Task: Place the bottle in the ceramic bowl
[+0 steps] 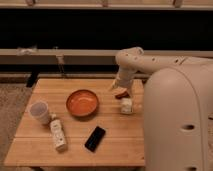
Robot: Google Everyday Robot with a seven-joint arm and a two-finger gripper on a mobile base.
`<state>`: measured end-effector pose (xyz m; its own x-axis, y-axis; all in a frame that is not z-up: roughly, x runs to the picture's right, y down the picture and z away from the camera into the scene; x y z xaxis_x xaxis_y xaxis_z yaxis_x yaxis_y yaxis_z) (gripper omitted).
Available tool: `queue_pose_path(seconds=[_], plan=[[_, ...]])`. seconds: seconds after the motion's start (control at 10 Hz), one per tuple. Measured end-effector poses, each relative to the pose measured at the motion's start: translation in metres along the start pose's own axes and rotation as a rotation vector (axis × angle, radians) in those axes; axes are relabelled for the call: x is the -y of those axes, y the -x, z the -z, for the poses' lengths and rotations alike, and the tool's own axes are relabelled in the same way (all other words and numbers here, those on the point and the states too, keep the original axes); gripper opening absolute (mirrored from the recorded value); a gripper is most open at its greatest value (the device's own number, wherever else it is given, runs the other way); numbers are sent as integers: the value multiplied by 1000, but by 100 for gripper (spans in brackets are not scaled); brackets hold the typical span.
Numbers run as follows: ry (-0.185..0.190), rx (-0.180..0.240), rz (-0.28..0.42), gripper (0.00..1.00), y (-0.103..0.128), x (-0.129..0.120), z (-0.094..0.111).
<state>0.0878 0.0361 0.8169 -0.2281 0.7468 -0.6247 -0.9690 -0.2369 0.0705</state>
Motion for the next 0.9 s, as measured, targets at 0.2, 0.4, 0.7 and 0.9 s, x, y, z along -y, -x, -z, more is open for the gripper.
queue_pose_path(seconds=[0.2, 0.4, 0.7, 0.9], plan=[[20, -19, 140, 80, -55, -7, 4], [32, -41, 278, 80, -108, -16, 4], [51, -70, 478, 80, -183, -32, 1], [66, -85, 584, 80, -223, -41, 0]])
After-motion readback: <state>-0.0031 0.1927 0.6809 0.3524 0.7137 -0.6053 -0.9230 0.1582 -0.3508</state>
